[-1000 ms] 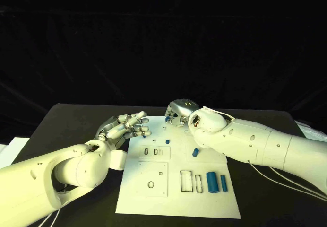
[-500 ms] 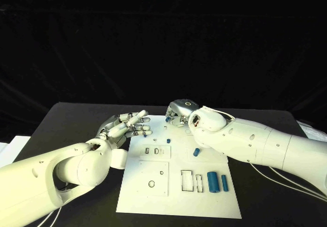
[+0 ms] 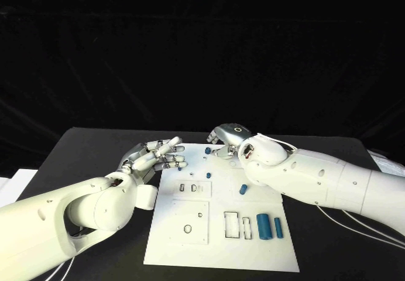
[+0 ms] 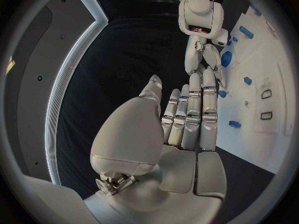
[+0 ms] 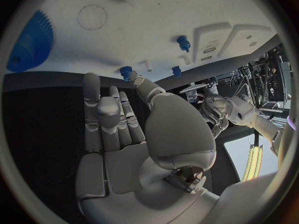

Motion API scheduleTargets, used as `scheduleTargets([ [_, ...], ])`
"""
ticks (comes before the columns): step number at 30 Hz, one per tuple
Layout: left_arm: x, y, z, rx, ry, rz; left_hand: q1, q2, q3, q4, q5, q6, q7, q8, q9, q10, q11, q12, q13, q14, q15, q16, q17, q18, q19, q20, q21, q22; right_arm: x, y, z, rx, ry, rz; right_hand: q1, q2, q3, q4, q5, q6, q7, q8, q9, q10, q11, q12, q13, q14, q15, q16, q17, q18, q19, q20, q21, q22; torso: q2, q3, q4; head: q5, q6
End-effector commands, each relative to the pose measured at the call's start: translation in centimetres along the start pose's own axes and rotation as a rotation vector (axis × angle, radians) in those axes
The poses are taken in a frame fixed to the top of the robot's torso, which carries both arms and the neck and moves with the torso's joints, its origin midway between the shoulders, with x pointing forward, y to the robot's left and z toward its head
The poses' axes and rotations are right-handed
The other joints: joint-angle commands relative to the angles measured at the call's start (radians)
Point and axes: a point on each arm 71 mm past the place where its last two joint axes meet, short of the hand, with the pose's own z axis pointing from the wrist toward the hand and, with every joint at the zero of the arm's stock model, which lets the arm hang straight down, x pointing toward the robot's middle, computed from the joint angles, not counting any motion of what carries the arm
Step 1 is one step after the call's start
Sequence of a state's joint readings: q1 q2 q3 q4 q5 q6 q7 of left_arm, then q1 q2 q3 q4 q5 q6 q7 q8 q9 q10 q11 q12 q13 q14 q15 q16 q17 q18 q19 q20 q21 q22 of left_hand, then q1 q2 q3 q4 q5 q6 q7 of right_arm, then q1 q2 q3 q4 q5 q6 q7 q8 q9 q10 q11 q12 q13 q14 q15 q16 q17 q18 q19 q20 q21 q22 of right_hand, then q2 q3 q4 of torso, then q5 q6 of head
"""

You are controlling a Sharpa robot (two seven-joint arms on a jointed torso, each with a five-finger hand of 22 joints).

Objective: Assemble the parts on the task board

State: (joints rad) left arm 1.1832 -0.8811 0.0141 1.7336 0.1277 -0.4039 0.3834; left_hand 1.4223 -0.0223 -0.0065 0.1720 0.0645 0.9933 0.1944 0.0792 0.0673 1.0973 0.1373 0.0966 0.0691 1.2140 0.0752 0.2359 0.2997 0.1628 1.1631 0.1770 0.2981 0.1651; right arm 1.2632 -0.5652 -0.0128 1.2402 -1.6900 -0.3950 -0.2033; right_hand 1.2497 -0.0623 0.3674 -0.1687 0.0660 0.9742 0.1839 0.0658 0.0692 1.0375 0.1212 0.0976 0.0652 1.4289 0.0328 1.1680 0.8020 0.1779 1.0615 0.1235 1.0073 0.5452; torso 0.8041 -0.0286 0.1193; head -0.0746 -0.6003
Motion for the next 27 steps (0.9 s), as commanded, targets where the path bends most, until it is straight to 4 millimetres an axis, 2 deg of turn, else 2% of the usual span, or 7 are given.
scheduleTargets([
  [1, 0.0, -0.2, 0.0, 0.005, 0.015, -0.006, 0.000, 0.007, 0.000, -0.007, -0.004, 0.000, 0.004, -0.003, -0.001, -0.003, 0.004, -0.004, 0.000, -0.002, 0.003, -0.006, 0.001, 0.015, 0.006, 0.000, -0.004, 0.001, -1.0, -0.7, -1.1, 0.018, -0.041, 0.048, 0.007, 0.001, 0.004, 0.017, 0.012, 0.020, -0.003, 0.007, 0.002, 0.045, -0.007, 0.019, 0.003, 0.020, -0.005, 0.030, 0.046, 0.002, 0.030, -0.003, 0.028, 0.038, 0.000, 0.0013, -0.0071, -0.002, 0.007],
  [4, -0.2, -0.2, 0.0, 0.005, 0.012, -0.005, 0.006, 0.004, -0.001, -0.014, -0.004, -0.001, 0.003, -0.005, -0.001, -0.003, 0.004, -0.006, 0.000, -0.003, 0.003, -0.009, 0.005, 0.015, 0.005, 0.000, -0.006, 0.001, -1.8, -1.9, -2.3, 0.055, -0.047, 0.085, -0.041, -0.029, -0.014, 0.058, 0.103, 0.033, -0.013, 0.005, 0.001, 0.134, -0.026, 0.059, 0.016, 0.048, -0.020, 0.095, 0.151, -0.014, 0.085, -0.010, 0.087, 0.129, -0.002, 0.0020, -0.0124, -0.003, 0.008],
  [13, -0.6, -0.2, 0.0, 0.006, 0.007, -0.003, 0.010, 0.002, -0.001, -0.021, -0.005, 0.000, 0.003, -0.006, -0.001, -0.003, 0.003, -0.007, 0.000, -0.004, 0.003, -0.010, 0.008, 0.015, 0.005, 0.000, -0.007, 0.001, -3.0, -6.3, -5.6, 0.207, 0.040, 0.239, -0.036, -0.096, -0.124, 0.114, 0.147, 0.014, -0.055, 0.002, -0.001, 0.358, -0.086, 0.305, 0.194, 0.085, -0.072, 0.216, 0.355, -0.055, 0.214, -0.056, 0.235, 0.360, -0.007, 0.0071, -0.0271, -0.022, 0.019],
  [14, -0.6, -0.2, 0.1, 0.006, 0.007, -0.003, 0.010, 0.002, -0.001, -0.021, -0.005, 0.000, 0.003, -0.006, -0.001, -0.003, 0.003, -0.007, 0.000, -0.004, 0.003, -0.010, 0.008, 0.015, 0.005, 0.000, -0.007, 0.001, -3.0, -6.7, -5.8, 0.218, 0.051, 0.245, -0.029, -0.097, -0.144, 0.123, 0.160, 0.011, -0.056, 0.003, 0.000, 0.363, -0.086, 0.437, 0.334, 0.090, -0.073, 0.237, 0.392, -0.059, 0.226, -0.058, 0.252, 0.387, -0.008, 0.0078, -0.0285, -0.023, 0.021],
  [15, -0.6, -0.2, 0.1, 0.006, 0.006, -0.003, 0.010, 0.002, -0.001, -0.021, -0.005, 0.000, 0.003, -0.006, -0.001, -0.003, 0.003, -0.007, 0.000, -0.004, 0.003, -0.010, 0.008, 0.015, 0.005, 0.000, -0.007, 0.001, -3.0, -7.1, -6.0, 0.227, 0.062, 0.248, 0.022, -0.060, -0.193, 0.155, 0.192, 0.012, -0.052, 0.012, 0.003, 0.236, -0.092, 0.671, 0.603, 0.090, -0.075, 0.268, 0.438, -0.068, 0.234, -0.052, 0.277, 0.417, -0.008, 0.0085, -0.0292, -0.022, 0.020],
  [17, -0.6, -0.2, 0.1, 0.006, 0.006, -0.002, 0.010, 0.002, -0.001, -0.021, -0.005, 0.000, 0.003, -0.006, -0.001, -0.003, 0.003, -0.007, 0.000, -0.004, 0.003, -0.010, 0.008, 0.015, 0.005, 0.000, -0.007, 0.001, -3.0, -7.7, -6.3, 0.243, 0.084, 0.251, 0.018, -0.066, -0.230, 0.183, 0.183, 0.000, -0.049, 0.008, 0.001, 0.273, -0.076, 0.859, 0.804, 0.097, -0.064, 0.295, 0.500, -0.070, 0.243, -0.049, 0.297, 0.452, -0.009, 0.0097, -0.0310, -0.022, 0.020],
  [27, -0.7, -0.2, 0.2, 0.005, 0.006, -0.003, 0.010, 0.002, -0.001, -0.021, -0.005, 0.000, 0.003, -0.006, -0.001, -0.003, 0.003, -0.007, 0.000, -0.004, 0.003, -0.010, 0.008, 0.015, 0.005, 0.000, -0.007, 0.001, -2.4, -9.2, -6.4, 0.312, 0.149, 0.230, 0.056, -0.049, -0.265, 0.222, 0.188, -0.005, -0.041, 0.011, 0.001, 0.334, -0.067, 1.118, 1.105, 0.114, -0.053, 0.344, 0.613, -0.080, 0.267, -0.039, 0.341, 0.525, -0.008, 0.0113, -0.0284, -0.037, 0.005],
])
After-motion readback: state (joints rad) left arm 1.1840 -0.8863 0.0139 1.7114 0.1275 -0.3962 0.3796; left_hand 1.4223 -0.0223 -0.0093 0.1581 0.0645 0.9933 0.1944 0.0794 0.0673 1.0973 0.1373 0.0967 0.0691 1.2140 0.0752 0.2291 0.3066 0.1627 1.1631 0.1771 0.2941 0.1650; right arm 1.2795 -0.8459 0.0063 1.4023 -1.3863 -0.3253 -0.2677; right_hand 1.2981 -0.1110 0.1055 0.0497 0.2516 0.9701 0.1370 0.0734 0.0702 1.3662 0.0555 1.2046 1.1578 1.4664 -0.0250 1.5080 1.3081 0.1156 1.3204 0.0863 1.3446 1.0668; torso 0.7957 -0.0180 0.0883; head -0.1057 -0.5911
